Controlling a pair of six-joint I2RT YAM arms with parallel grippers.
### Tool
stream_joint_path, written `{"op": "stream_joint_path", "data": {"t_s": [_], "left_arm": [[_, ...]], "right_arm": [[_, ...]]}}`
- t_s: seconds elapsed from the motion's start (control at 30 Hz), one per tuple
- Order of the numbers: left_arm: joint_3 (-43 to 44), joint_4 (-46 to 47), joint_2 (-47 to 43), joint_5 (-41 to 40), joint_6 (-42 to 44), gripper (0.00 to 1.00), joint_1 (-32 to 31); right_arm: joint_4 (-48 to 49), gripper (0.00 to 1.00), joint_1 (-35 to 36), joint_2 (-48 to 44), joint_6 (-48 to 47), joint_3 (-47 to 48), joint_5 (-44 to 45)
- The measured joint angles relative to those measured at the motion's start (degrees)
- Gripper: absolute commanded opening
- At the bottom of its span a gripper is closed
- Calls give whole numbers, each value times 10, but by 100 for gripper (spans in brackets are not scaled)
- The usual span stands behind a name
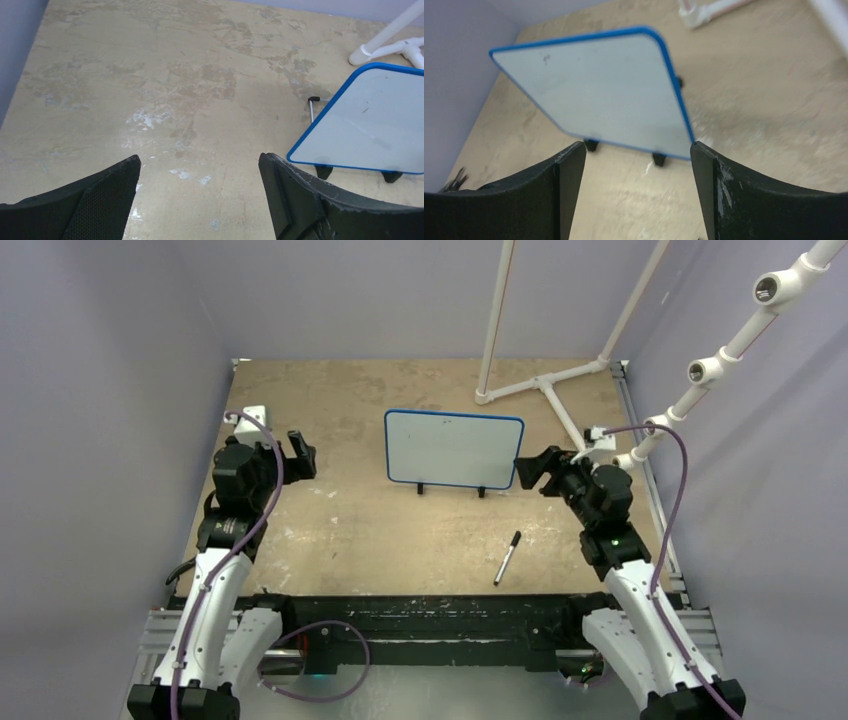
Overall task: Write a sentence on the whiteboard
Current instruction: Open the whiteboard marker at the center of the board.
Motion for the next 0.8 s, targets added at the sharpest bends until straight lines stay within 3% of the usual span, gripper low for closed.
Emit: {"op": "stream_joint_path", "data": {"t_s": [0.3,0.8], "left_arm": [[0,0,2,45,-4,86,-11],[-7,0,0,69,-16,86,-20]], "right_arm": [[-170,65,126,17,106,-1,46],[-251,63,240,141,236,-36,137]]}}
